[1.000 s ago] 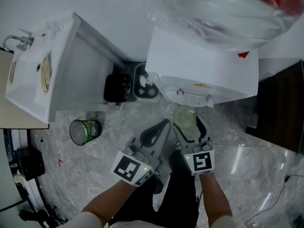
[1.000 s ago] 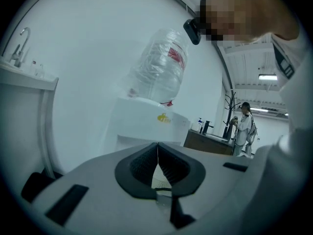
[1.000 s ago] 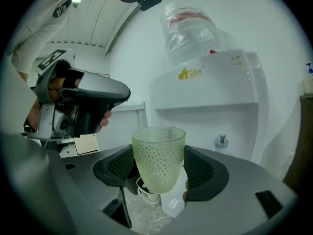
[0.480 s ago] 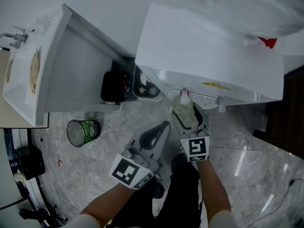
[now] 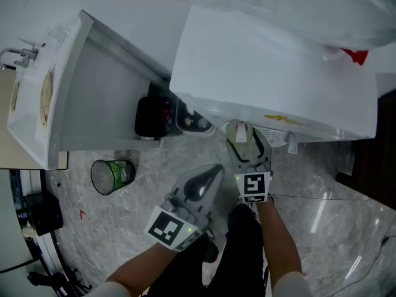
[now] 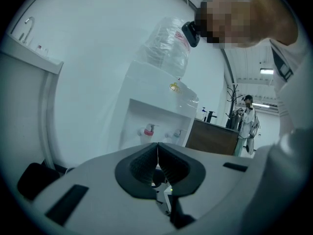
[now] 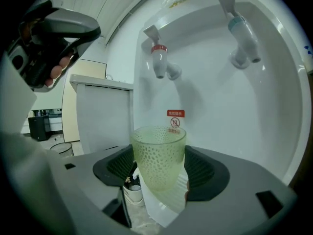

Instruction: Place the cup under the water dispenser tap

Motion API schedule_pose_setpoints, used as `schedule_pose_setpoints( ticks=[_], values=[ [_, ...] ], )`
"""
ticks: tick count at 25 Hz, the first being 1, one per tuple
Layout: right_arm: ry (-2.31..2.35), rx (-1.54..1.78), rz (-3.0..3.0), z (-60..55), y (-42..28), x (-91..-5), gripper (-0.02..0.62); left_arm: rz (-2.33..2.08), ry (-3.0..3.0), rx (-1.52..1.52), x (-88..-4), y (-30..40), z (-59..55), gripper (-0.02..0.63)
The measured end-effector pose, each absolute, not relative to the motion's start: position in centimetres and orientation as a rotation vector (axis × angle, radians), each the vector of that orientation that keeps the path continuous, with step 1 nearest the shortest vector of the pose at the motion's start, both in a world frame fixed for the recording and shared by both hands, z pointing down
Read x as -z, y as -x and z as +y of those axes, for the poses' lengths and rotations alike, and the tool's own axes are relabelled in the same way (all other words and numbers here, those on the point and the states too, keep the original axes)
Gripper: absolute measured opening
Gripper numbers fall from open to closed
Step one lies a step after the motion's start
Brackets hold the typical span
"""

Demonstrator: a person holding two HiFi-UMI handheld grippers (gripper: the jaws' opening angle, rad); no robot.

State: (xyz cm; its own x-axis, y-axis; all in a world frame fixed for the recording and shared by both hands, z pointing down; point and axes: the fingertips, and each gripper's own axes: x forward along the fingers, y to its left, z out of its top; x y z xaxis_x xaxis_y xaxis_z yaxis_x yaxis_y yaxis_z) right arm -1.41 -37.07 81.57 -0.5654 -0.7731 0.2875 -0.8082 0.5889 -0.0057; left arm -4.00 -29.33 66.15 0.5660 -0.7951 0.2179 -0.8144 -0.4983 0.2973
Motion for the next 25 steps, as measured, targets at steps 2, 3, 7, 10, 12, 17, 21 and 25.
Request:
schedule_pose_setpoints(
  ticks=[2,3,7,10,12,17,21,25],
  values=[
    [-1.284,-0.176,-2.559,-37.2,1.7,-81.5,0.311,-1.302,-2.436,-0.079,-66.1,3.9,-29.3,0.007],
    [-1.275,-0.173,-2.552,-37.2,1.7,-81.5,0.311,-1.298,-2.436,-0.082,-66.1,3.8,-29.3,0.006],
    [-1.24,-0.206,-2.518,-36.9,1.4,-82.0,0.311,-1.283,-2.421,-0.088,-65.8,3.8,-29.0,0.007],
    [-1.204,-0.223,-2.507,-36.6,1.4,-82.1,0.311,-1.273,-2.401,-0.079,-65.5,3.7,-29.0,0.007],
    [-1.202,-0.232,-2.498,-36.4,1.3,-81.9,0.311,-1.274,-2.395,-0.078,-65.3,3.9,-29.0,0.007],
    [-1.219,-0.257,-2.461,-35.3,0.4,-80.5,0.311,-1.275,-2.377,-0.093,-64.8,4.6,-28.8,0.007],
    [-1.239,-0.287,-2.436,-33.9,-0.6,-78.0,0.311,-1.264,-2.357,-0.105,-63.7,4.6,-28.4,0.006],
    [-1.255,-0.319,-2.48,-32.1,-0.3,-71.8,0.307,-1.248,-2.358,-0.1,-60.8,4.4,-27.8,0.007]
  ],
)
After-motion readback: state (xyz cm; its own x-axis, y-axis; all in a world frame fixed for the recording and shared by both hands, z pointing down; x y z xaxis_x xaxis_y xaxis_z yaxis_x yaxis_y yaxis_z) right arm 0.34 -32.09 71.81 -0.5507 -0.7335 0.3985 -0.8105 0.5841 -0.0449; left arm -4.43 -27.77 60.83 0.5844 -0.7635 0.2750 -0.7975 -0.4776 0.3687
